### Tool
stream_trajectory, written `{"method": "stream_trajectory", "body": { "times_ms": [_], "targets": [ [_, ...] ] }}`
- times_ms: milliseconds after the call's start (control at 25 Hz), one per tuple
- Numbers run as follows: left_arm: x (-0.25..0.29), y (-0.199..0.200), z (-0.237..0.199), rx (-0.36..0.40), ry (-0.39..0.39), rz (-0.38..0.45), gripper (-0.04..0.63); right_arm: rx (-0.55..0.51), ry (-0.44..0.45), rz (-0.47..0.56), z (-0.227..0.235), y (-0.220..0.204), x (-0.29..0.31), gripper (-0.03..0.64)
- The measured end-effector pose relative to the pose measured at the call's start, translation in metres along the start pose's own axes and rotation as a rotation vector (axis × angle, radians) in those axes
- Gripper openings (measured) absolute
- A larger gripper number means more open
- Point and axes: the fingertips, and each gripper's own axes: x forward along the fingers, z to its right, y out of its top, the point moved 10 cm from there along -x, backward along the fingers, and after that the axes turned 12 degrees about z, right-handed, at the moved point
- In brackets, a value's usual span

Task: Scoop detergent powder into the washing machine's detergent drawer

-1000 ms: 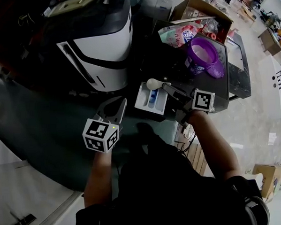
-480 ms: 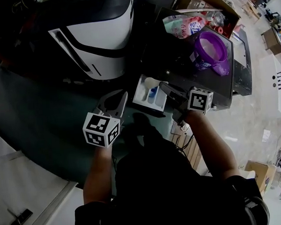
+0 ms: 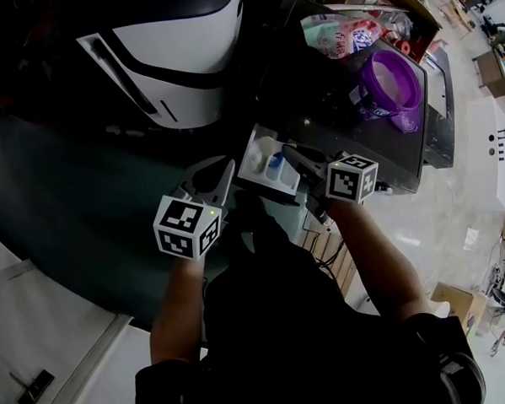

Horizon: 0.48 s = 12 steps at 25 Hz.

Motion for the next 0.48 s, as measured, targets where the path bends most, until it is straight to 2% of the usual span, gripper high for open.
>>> {"method": "stream_trajectory", "body": {
  "times_ms": [200, 480],
  "targets": [
    [0.001, -0.010, 0.000, -0.026, 0.003, -0.007, 0.008, -0.059, -0.017, -0.048, 0.003, -0.009, 0.007, 0.020],
    [-0.004, -0.019, 0.000, -0.053, 0.017, -0.009, 0.008, -0.199, -0.036, -0.100, -0.002, -0.011, 0.015, 0.020]
  ]
}}
